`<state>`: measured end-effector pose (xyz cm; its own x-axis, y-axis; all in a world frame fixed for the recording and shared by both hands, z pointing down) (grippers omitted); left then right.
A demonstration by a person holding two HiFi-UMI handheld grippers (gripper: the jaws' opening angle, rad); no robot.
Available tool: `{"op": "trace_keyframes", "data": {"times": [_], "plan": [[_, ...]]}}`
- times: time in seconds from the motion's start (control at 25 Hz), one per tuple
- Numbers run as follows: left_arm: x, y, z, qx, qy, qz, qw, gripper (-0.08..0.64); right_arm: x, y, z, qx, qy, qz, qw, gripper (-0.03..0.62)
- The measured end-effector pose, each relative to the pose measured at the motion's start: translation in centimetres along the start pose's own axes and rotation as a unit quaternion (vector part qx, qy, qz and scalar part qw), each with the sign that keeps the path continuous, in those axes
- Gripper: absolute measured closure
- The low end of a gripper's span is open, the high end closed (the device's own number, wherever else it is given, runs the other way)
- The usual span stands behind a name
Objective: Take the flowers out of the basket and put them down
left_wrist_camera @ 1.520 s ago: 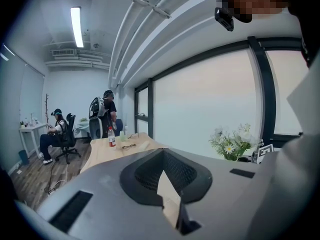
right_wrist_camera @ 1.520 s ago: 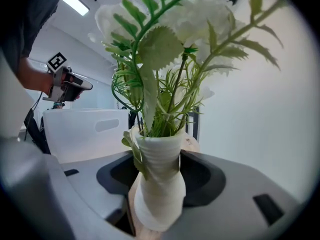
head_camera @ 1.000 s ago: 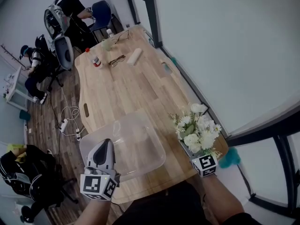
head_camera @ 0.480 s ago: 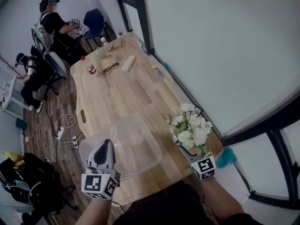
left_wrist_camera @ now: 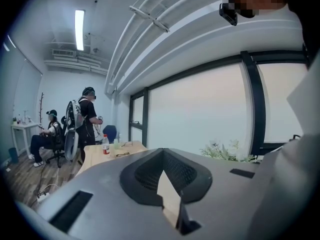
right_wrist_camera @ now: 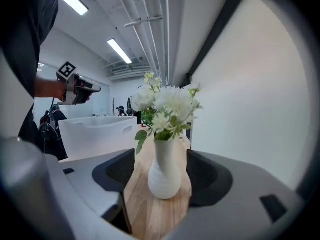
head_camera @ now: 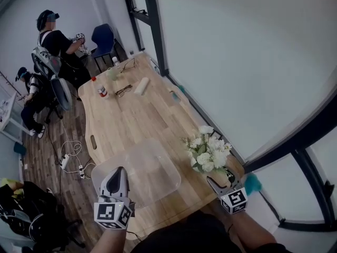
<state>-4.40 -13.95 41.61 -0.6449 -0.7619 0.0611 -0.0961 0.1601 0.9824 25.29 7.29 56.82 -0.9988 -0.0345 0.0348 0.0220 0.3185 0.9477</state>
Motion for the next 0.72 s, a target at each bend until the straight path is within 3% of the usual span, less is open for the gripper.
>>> {"op": "trace_keyframes", "data": {"times": [0.24, 0.72], "plan": [[-0.7, 0.1, -0.2, -0.005, 0.017, 0.007, 0.9998, 0.555, -0.3, -1.7, 2.4, -0.021, 0.019, -0.038, 0.999, 0.270], [-1.9, 0.2, -2.1, -0.013, 0.065, 0.006, 0.9978, 0.555, -3.2, -7.9, 6.0, -0.092, 0.072, -0.037, 0.993, 0.272]]}}
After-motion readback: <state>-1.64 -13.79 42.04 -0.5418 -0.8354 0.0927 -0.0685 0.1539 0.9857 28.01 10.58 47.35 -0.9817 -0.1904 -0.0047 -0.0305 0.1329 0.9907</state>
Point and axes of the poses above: the fingertips, and each gripper's own axes: z backward along the fingers, x to its left, y out of its underside, the point moved 5 cm from there along z, backward along the fingers, and after that the axes turned 1 degree about z, right-handed, at the moved point
